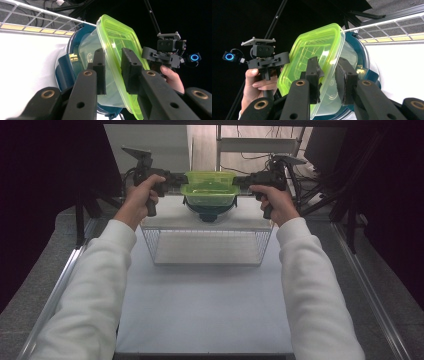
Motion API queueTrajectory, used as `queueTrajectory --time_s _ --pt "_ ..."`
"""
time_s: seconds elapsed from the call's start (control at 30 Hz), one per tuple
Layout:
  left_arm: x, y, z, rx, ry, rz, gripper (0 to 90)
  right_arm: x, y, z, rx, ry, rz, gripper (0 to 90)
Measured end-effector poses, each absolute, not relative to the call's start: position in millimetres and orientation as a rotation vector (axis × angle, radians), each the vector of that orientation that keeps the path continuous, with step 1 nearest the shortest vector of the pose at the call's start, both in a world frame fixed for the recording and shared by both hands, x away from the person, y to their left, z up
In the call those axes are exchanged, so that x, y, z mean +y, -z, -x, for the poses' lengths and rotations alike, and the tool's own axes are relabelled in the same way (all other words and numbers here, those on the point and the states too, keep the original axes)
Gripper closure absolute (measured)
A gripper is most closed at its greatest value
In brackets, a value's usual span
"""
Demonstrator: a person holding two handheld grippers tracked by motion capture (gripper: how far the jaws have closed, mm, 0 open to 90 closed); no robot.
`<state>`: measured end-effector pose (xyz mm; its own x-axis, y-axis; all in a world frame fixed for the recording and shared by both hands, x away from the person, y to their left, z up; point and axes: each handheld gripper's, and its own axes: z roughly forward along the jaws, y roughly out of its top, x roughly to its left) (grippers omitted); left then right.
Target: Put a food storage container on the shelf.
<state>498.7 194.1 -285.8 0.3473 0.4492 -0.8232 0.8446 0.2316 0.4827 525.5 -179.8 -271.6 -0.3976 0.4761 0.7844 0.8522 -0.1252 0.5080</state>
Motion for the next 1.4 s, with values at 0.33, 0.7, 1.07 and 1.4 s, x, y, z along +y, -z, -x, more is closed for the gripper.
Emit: queueTrajectory --time_s 0.33,0.7,1.07,1.4 --pt "195 283 -495 1.316 0.272 -1.423 44.3 -178 271 -520 -1.863 1.594 1.516 44.5" --pt "207 270 -467 1.198 0.149 -1.486 28.0 -204 256 -499 -1.991 1.749 1.41 30.9" --pt "212 271 -413 1.106 0.035 -1.558 25.3 -215 256 -458 -2.241 1.762 1.25 29.5" --pt "219 313 -333 1.011 -0.063 -1.622 25.2 -241 280 -389 -2.495 1.763 1.167 27.1"
